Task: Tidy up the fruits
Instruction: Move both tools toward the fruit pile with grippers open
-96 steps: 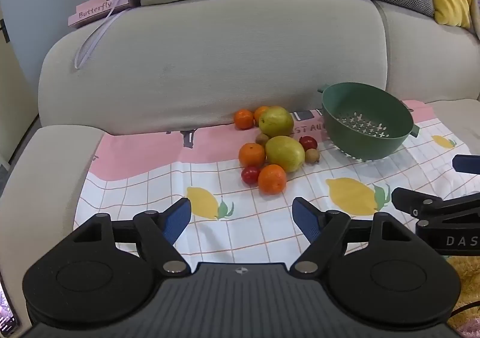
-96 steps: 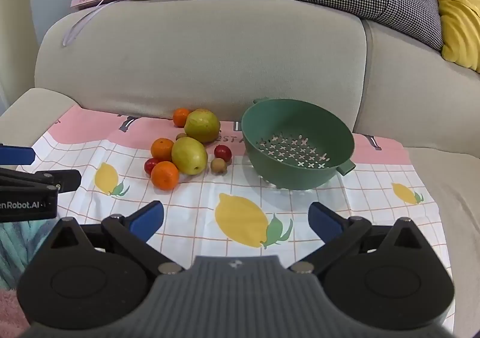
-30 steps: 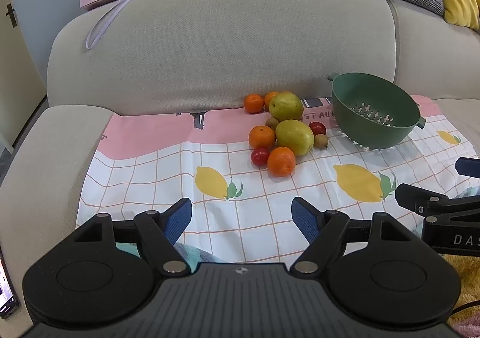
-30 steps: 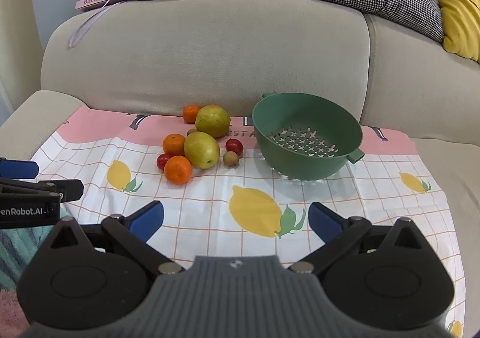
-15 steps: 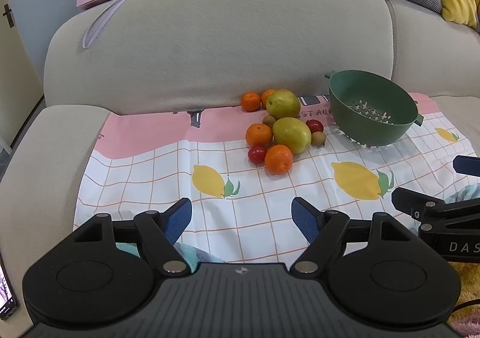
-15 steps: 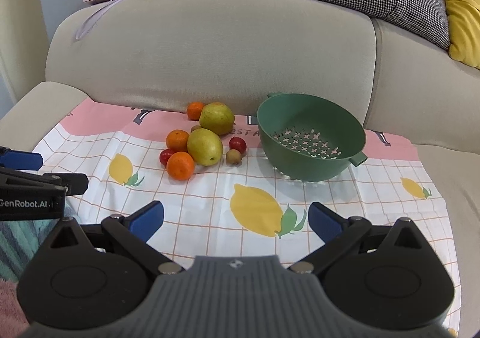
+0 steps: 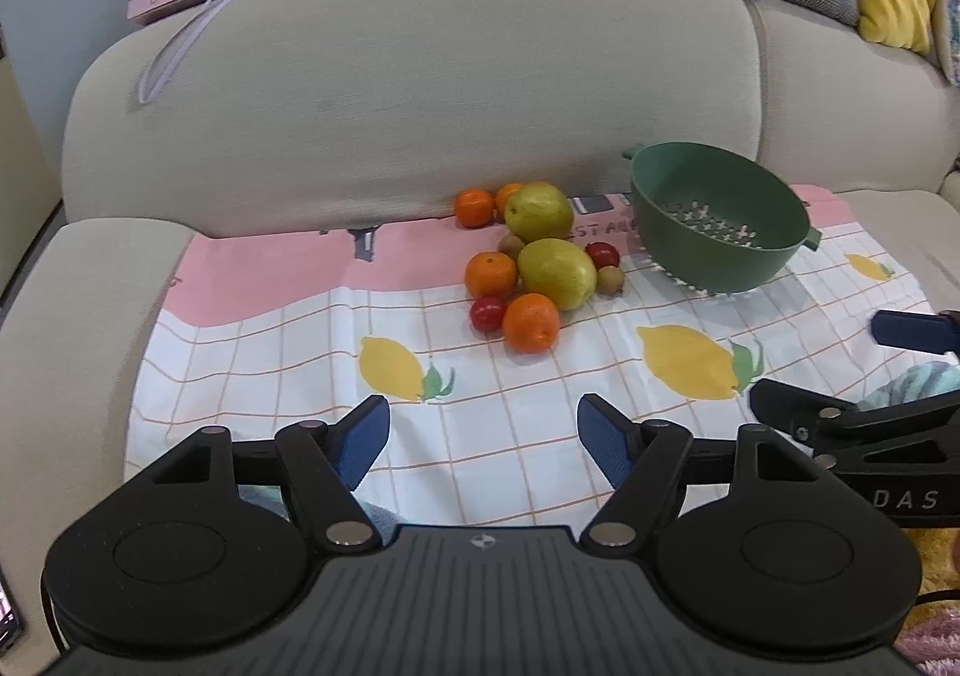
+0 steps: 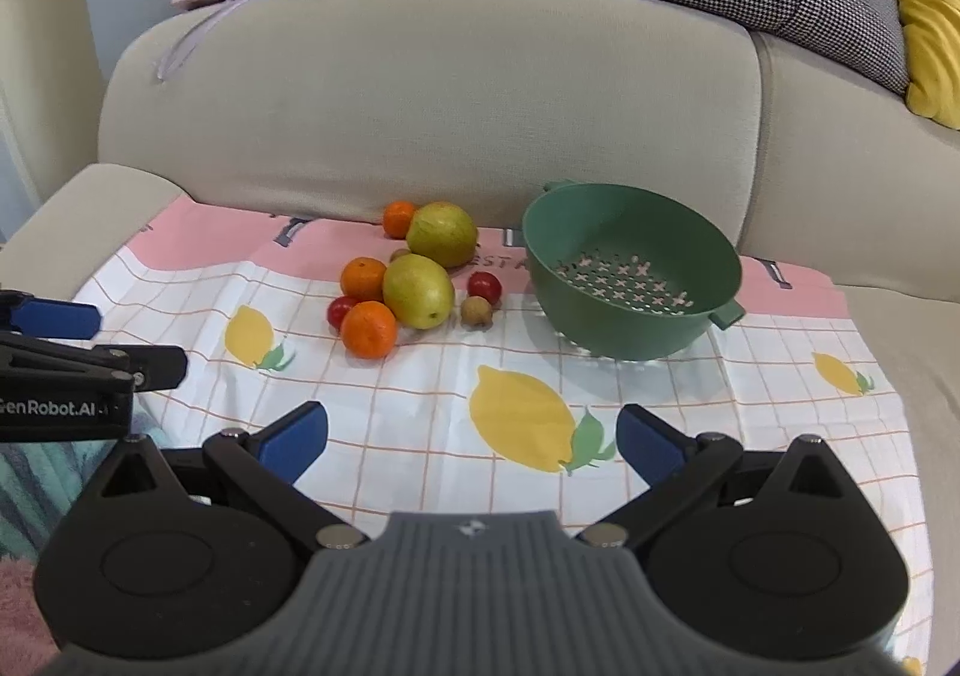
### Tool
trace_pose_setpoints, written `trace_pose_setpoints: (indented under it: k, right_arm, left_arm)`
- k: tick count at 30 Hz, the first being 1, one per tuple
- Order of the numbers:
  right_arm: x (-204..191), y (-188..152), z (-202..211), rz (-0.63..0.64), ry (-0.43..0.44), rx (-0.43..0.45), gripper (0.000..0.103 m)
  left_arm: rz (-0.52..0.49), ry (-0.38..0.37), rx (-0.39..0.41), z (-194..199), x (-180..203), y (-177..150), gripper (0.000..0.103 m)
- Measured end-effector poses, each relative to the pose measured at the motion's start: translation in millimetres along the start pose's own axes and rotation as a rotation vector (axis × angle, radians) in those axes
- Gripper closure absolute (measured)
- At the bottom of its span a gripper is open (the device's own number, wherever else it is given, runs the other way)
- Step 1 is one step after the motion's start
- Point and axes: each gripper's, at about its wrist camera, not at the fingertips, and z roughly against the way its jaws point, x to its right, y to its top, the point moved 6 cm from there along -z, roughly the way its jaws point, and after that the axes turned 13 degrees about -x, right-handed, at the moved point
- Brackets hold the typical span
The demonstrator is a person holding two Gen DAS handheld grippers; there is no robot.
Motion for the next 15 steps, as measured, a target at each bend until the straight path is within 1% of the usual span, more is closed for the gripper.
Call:
trace_pose_setpoints:
  k: [1, 2, 4, 6, 8, 9, 10, 12, 15]
  right_arm:
    - [-0.7, 0.2, -0.4, 0.007, 0.009, 0.008, 0.008]
    - [-1.5, 0.0, -1.2, 0.016, 0.014, 0.011, 0.010]
    - [-2.7, -0.5, -5.0, 0.032, 0.012, 0.007, 0.014]
    - [-3.2, -0.4, -9.1, 0.038, 0.013, 0.002, 0.019]
    - [-3.8, -0.5, -14.1, 0.041, 0.017, -0.007, 0.026]
    - [-3.8, -0.7, -16.9, 0.042, 0.019, -0.014, 0.032]
    - [-3.8, -0.5, -20.0, 0.043, 0.020, -0.021, 0.037]
    - [-3.1, 0.5, -25.7, 0.040, 0.029, -0.034, 0.043]
    - [-3.5, 3.0, -34.2, 0.038, 0.055, -0.054, 0.045]
  left_arm:
    - [0.001, -0.013, -0.001, -0.4, -0.3, 0.3, 0.027]
    - [0.003, -0.029, -0.006, -1.5, -0.4, 0.8, 0.033]
    - [0.006, -0.051, -0.022, -4.3, -0.9, 1.5, 0.035]
    - [0.002, -0.071, -0.025, -6.3, -1.1, 1.8, 0.045]
    - [0.000, -0.087, -0.028, -8.7, -1.2, 2.7, 0.048]
    - [0.004, -0.094, -0.028, -9.8, -1.7, 3.2, 0.050]
    - [0.004, -0.098, -0.028, -11.1, -1.6, 4.3, 0.051]
    - [-0.001, -0.109, -0.030, -13.4, -1.0, 7.8, 0.051]
    - [-0.014, -0.127, -0.028, -16.3, 1.1, 15.0, 0.051]
